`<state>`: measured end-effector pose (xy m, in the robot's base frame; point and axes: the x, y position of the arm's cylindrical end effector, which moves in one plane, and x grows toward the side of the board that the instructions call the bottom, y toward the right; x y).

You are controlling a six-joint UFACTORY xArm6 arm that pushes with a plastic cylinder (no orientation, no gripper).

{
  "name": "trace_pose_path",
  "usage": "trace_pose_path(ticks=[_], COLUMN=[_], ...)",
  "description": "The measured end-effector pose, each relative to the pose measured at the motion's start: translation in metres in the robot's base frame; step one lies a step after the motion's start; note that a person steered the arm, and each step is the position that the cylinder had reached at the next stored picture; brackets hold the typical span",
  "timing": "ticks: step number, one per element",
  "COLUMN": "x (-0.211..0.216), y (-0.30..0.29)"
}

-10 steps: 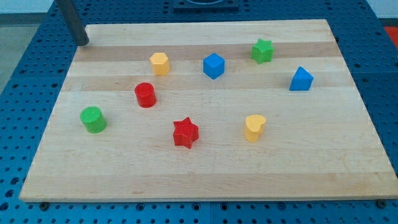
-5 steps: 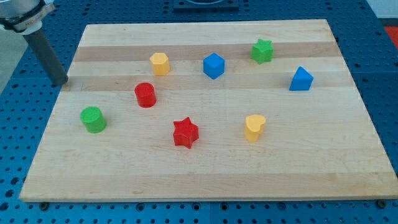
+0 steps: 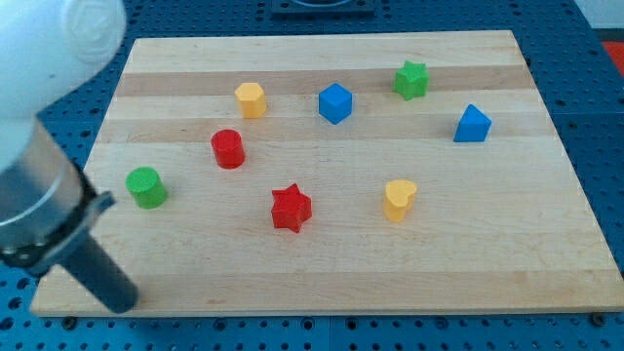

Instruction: Slide the yellow heart to the top right of the red star

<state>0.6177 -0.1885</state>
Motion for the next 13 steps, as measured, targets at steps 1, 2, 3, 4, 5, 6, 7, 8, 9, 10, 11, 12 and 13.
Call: trace_pose_path(ticks=[1, 2, 3, 4, 5, 6, 7, 8, 9, 10, 11, 12, 13], x=[-0.003, -0.004, -0.004, -0.007, -0.014, -0.029, -0.058, -0.072, -0.105, -0.148, -0.144, -0.101, -0.081], y=[0.090, 0.128, 0.128, 0.143, 0.199, 0.286, 0.348, 0.357, 0.322, 0.289, 0.305, 0.352, 0.334])
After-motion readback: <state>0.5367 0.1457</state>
